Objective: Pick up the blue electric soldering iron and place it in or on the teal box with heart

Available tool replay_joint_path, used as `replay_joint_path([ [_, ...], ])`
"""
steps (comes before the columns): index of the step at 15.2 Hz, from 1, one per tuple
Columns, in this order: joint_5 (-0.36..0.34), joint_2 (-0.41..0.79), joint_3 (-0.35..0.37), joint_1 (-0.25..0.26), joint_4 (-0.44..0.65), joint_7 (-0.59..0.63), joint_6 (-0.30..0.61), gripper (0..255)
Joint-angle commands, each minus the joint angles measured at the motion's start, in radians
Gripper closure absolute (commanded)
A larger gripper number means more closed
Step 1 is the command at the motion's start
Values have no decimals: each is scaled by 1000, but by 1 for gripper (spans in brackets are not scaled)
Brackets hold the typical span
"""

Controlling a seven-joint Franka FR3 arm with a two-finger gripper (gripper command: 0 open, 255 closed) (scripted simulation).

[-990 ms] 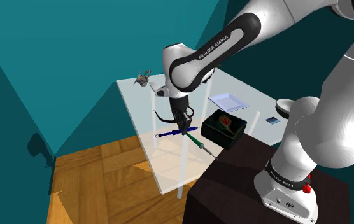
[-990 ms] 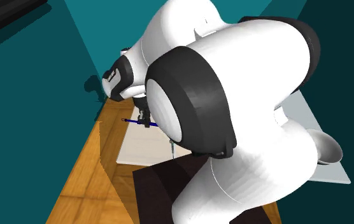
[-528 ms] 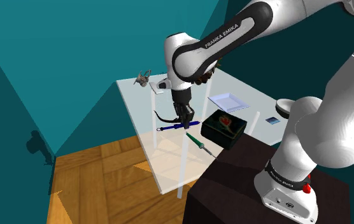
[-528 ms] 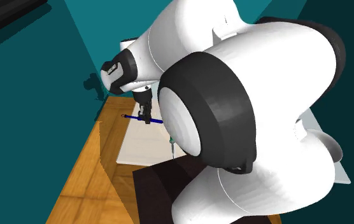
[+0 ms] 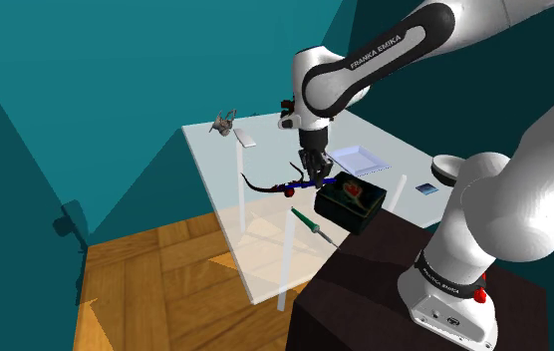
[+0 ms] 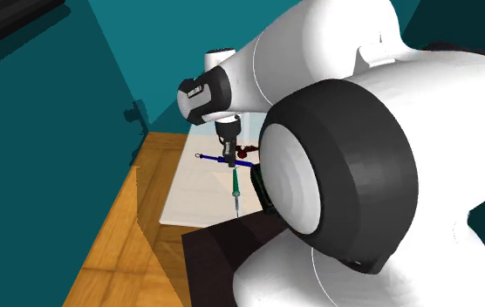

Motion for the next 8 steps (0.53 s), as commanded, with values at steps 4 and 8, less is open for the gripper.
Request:
replay_joint_path([
  [4,-84,-76,-77,-81,-66,-99,-8,255],
  [8,-151,-108,-143,-148,-83,-185,-17,255],
])
